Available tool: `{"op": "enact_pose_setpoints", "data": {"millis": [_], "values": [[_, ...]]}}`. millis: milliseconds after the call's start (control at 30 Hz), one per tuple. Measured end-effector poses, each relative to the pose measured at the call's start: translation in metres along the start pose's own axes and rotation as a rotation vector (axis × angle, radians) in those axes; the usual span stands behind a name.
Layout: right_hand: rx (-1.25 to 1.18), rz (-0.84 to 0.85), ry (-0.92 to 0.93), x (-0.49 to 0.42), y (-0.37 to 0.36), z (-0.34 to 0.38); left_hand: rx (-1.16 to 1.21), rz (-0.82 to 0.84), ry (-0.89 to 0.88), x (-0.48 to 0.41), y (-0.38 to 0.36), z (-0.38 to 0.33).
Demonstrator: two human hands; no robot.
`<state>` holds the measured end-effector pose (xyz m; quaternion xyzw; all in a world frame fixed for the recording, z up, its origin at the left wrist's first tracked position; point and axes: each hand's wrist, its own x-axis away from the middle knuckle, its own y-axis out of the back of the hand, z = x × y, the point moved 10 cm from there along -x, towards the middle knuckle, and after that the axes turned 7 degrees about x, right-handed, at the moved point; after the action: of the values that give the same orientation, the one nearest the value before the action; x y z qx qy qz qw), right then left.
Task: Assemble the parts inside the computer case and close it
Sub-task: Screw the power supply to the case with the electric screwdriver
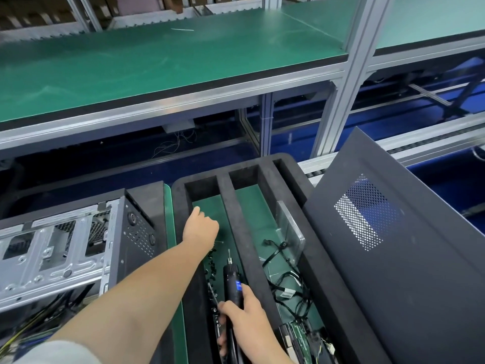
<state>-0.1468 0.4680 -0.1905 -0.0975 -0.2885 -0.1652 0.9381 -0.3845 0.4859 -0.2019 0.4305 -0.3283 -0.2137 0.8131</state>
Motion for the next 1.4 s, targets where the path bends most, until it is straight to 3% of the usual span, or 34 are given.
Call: {"op": "enact_pose_setpoints", "data": {"millis": [200, 334, 534, 767, 867, 1001, 1401], "values": [[-0.020, 0.001, -0.001, -0.001, 0.001, -0.007, -0.055, 0.024, -0.014, -0.001, -0.004, -0.001], [-0.021, 0.006, 0.007, 0.002, 0.002, -0.007, 0.060, 0.002, 0.015, 0.002, 0.005, 0.005], [-0.055, -0.024, 0.075, 0.018, 0.011, 0.013, 0.678, 0.096, 0.112, 0.027, 0.029, 0.018], [-0.109, -0.094, 0.144, 0.045, 0.034, 0.050, 1.366, 0.239, 0.002, 0.112, 0.066, 0.013], [-0.132, -0.120, 0.183, 0.062, 0.039, 0.063, 1.518, 0.337, -0.089, 0.157, 0.078, -0.005], [-0.141, -0.131, 0.256, 0.088, 0.043, 0.075, 1.690, 0.342, -0.151, 0.211, 0.090, -0.024], [-0.025, -0.138, 0.297, 0.136, 0.038, 0.051, 1.739, 0.168, -0.001, 0.309, 0.091, -0.062]]}}
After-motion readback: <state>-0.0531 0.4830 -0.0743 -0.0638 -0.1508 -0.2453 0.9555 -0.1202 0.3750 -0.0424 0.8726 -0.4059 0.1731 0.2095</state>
